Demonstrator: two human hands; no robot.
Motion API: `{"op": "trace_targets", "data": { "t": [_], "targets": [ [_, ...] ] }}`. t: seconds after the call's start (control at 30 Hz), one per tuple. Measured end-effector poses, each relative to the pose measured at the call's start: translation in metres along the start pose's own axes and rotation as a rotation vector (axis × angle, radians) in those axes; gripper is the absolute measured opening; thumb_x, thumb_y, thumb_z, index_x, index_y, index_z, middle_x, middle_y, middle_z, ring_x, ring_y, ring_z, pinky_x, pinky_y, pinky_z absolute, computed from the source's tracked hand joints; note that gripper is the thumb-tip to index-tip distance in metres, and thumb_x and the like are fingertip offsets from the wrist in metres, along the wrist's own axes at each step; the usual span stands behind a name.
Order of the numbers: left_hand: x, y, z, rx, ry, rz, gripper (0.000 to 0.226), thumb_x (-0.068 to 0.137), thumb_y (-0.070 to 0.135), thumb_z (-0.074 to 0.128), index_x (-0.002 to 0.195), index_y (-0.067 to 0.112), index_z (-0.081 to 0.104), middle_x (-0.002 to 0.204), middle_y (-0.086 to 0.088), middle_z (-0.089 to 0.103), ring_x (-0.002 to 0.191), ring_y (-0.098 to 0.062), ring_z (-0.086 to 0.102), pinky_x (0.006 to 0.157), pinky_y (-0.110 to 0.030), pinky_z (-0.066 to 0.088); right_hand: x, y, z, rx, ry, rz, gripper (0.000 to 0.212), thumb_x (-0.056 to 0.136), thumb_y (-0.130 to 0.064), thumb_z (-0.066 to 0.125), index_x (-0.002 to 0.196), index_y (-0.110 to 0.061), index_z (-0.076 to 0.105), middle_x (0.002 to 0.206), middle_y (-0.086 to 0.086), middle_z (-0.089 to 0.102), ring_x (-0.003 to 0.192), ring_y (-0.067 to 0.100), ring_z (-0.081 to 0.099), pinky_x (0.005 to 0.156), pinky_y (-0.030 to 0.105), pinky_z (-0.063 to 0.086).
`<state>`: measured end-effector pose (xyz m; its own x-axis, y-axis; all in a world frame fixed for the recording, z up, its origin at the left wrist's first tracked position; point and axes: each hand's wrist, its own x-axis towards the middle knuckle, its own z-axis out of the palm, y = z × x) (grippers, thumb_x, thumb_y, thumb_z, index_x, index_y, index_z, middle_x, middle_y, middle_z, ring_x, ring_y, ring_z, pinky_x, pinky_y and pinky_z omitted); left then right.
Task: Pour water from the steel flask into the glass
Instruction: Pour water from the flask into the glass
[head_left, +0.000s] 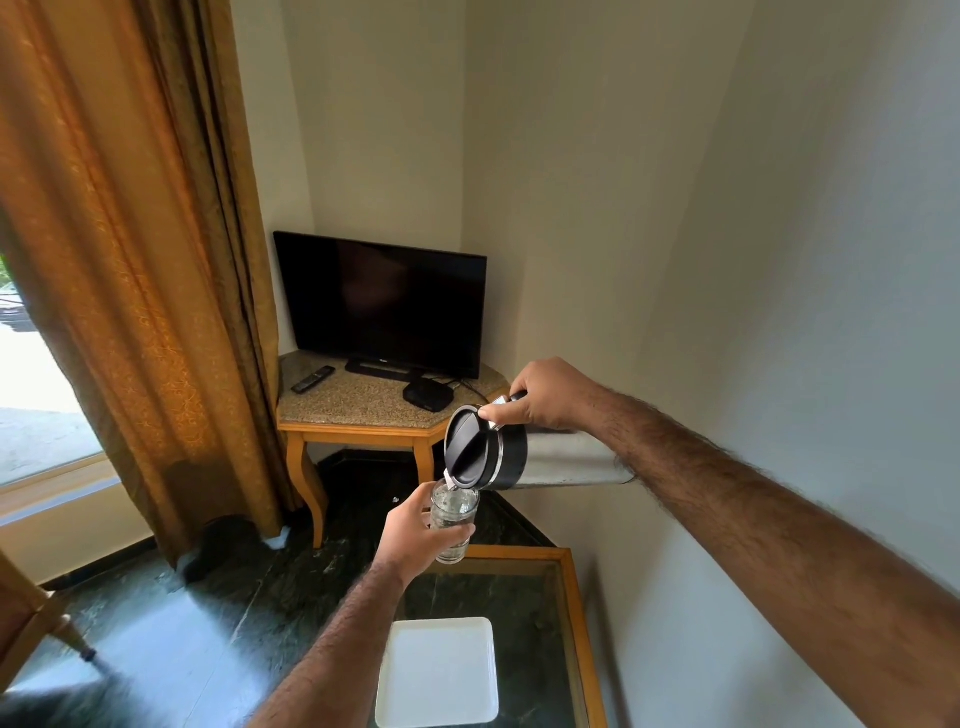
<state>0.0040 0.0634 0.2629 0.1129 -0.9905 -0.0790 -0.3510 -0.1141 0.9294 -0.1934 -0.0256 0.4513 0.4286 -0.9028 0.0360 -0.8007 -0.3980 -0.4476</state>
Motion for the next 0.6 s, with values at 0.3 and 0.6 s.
{"op": "trace_targets", "data": {
  "t": [0.3, 0.6],
  "targets": [
    [0.001, -0.004, 0.000, -0.027, -0.002, -0.003, 0.076, 0.070, 0.027, 0.092, 0.137, 0.024, 0.056, 0.124, 0.004, 0.070, 0.113, -0.016, 0.068, 0.100, -0.047, 0.056, -0.001, 0.027, 0.014, 0.117, -0.008, 0.056, 0.068, 0.077, -0.069, 0.074, 0.040, -0.024, 0.040, 0.034, -0.014, 0.029, 0.031, 0.005, 0.027, 0.048, 0.030, 0.024],
    [0.009, -0.022, 0.009, -0.011, 0.020, -0.019, 0.071, 0.068, 0.032, 0.093, 0.130, 0.030, 0.060, 0.123, 0.011, 0.068, 0.117, -0.011, 0.062, 0.097, -0.034, 0.051, -0.013, 0.074, 0.047, 0.330, 0.001, 0.213, 0.066, 0.079, -0.076, 0.066, 0.056, -0.019, 0.041, 0.047, -0.007, 0.031, 0.041, 0.012, 0.026, 0.052, 0.032, 0.025]
  ]
}}
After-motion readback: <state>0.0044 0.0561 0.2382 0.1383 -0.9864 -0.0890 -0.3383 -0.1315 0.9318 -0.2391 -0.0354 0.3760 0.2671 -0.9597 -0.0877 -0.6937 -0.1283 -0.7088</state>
